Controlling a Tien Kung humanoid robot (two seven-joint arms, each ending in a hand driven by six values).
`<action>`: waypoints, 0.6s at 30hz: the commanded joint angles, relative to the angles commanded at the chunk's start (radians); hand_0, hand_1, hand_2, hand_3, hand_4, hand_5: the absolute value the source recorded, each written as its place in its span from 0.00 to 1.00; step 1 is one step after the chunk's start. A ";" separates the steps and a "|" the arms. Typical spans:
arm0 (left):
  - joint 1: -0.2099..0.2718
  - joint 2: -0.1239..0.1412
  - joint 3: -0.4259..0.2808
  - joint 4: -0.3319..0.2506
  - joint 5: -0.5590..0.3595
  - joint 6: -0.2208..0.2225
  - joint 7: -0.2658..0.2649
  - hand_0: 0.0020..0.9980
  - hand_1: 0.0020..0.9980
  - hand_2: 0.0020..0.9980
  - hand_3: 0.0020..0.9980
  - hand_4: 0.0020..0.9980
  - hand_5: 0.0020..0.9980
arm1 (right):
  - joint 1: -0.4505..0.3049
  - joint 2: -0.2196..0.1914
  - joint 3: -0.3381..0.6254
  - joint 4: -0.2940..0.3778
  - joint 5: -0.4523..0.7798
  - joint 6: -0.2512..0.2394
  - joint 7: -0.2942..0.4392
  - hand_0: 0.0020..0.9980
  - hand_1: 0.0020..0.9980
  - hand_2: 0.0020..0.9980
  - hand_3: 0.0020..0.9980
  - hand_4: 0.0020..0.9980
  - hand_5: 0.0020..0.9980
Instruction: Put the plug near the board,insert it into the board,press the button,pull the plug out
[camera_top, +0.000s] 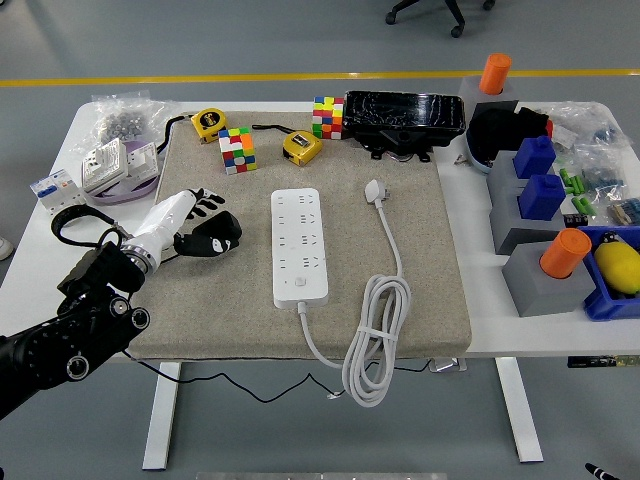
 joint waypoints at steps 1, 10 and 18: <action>-0.001 0.000 0.001 0.001 0.001 -0.001 0.002 0.58 0.66 0.65 0.69 0.77 0.29 | 0.000 0.000 0.000 0.000 0.000 0.000 0.000 0.68 0.69 0.70 0.60 0.93 0.53; -0.016 0.003 0.019 0.010 0.007 0.002 0.004 0.41 0.51 0.55 0.57 0.72 0.16 | 0.001 -0.001 0.001 0.000 -0.002 0.000 0.001 0.68 0.69 0.69 0.60 0.93 0.53; -0.017 0.007 0.028 0.001 0.028 -0.014 0.017 0.34 0.47 0.53 0.57 0.69 0.00 | 0.002 -0.002 0.003 0.001 -0.003 0.000 0.001 0.68 0.69 0.69 0.60 0.93 0.53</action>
